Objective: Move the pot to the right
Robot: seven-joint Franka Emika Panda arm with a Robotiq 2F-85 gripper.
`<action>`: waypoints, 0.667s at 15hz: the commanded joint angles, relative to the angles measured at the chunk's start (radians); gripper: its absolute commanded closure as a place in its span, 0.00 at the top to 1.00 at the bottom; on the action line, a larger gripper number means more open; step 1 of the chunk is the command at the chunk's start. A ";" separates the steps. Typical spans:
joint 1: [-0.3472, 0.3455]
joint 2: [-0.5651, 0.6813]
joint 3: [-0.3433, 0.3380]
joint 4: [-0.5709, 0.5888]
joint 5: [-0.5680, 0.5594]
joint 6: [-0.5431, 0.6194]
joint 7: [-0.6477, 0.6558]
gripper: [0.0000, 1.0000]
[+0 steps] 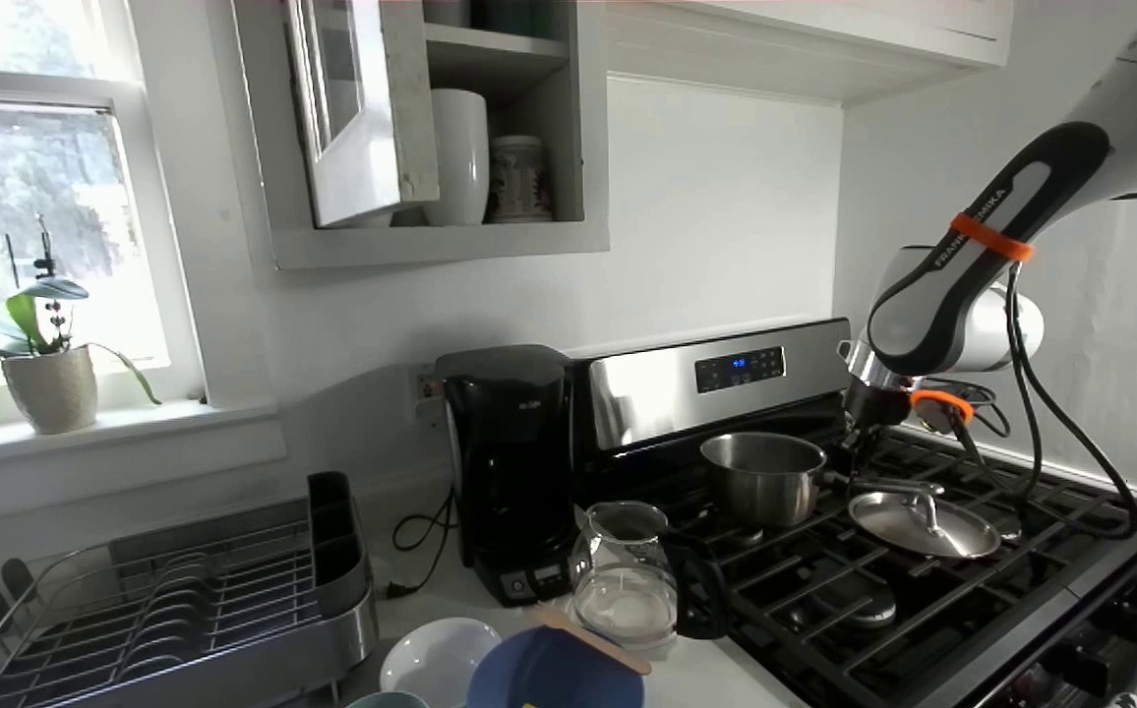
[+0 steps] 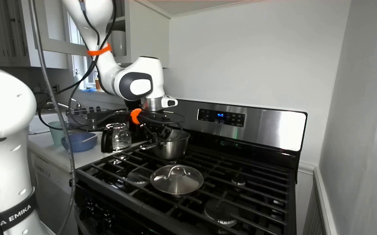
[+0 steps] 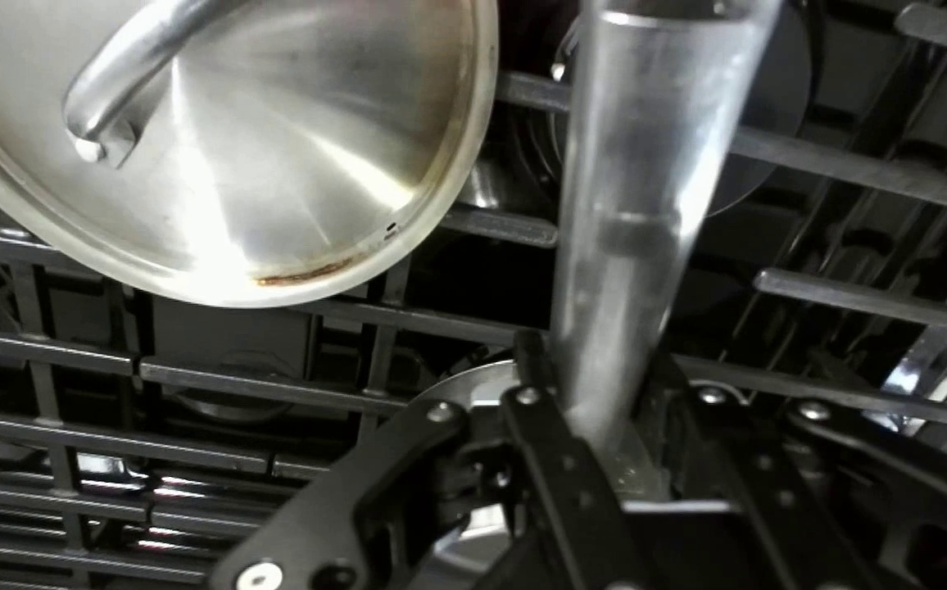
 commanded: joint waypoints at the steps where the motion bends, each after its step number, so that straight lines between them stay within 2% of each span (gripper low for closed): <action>1: -0.019 0.013 0.007 -0.015 -0.058 0.029 0.030 0.07; 2: -0.021 0.017 0.008 -0.017 -0.067 0.033 0.032 0.07; 3: -0.020 0.015 0.008 -0.017 -0.065 0.028 0.030 0.14; 4: -0.020 0.013 0.009 -0.016 -0.068 0.030 0.033 0.53; 6: -0.021 0.008 0.010 -0.016 -0.072 0.023 0.039 0.61; 10: -0.008 0.009 0.009 0.007 -0.019 -0.012 0.018 0.88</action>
